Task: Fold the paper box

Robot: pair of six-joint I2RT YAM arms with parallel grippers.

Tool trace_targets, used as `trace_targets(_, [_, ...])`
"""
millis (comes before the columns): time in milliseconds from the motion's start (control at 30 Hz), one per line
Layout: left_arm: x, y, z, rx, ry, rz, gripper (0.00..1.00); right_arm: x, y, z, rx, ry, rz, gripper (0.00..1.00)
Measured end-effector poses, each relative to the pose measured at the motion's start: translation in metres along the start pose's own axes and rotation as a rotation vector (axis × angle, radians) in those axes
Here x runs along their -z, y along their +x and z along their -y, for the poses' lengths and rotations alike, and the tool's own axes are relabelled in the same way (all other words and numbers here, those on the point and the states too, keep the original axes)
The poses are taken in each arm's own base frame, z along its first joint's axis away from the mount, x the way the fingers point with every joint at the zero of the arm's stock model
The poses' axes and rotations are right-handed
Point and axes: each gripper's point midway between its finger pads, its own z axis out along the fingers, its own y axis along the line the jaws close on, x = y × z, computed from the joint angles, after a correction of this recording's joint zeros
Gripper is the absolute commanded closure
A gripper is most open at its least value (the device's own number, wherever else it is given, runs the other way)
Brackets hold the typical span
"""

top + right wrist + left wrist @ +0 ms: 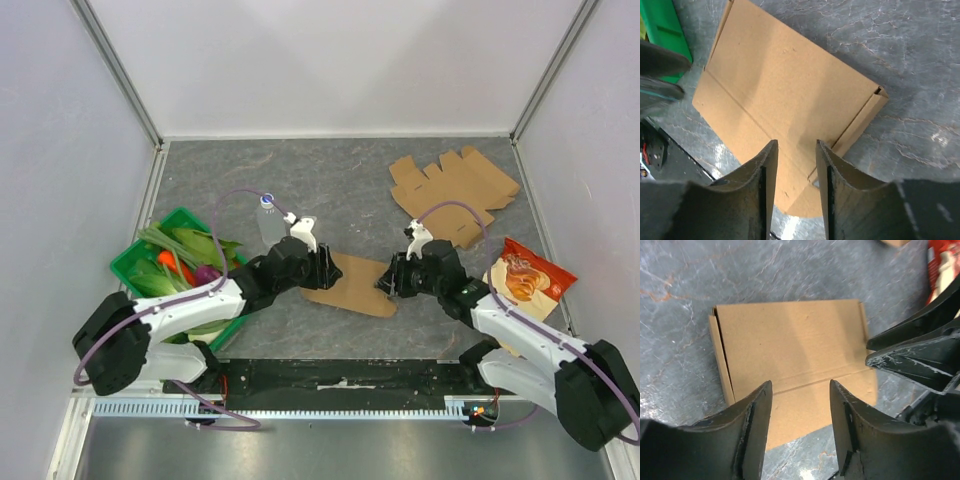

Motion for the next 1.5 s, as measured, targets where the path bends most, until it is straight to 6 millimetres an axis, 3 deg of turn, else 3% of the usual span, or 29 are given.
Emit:
trace_targets(133, [0.023,-0.027,0.003,0.017,0.019,0.061,0.33,0.016,-0.004,-0.002,0.026,0.025,0.004,0.42])
trace_targets(167, [0.026,-0.032,-0.001,0.026,0.009,0.072,0.27,0.02,-0.009,-0.003,0.03,0.04,0.006,0.41])
trace_targets(300, [0.034,-0.043,-0.028,0.071,-0.052,0.086,0.23,0.019,-0.026,0.001,0.031,0.078,0.004,0.4])
trace_targets(533, [0.028,-0.022,-0.044,0.094,-0.079,-0.014,0.23,0.005,-0.008,0.035,-0.04,0.173,-0.106,0.57])
trace_targets(900, [0.006,0.012,-0.066,0.115,-0.15,-0.16,0.17,0.003,-0.008,0.05,-0.1,0.17,-0.071,0.72])
trace_targets(1233, [-0.008,0.002,-0.041,0.13,0.006,-0.126,0.16,0.003,-0.012,0.055,-0.114,0.175,-0.051,0.73])
trace_targets(1500, [-0.021,0.015,-0.032,0.193,0.072,-0.168,0.16,0.002,-0.016,0.061,-0.126,0.185,-0.037,0.72])
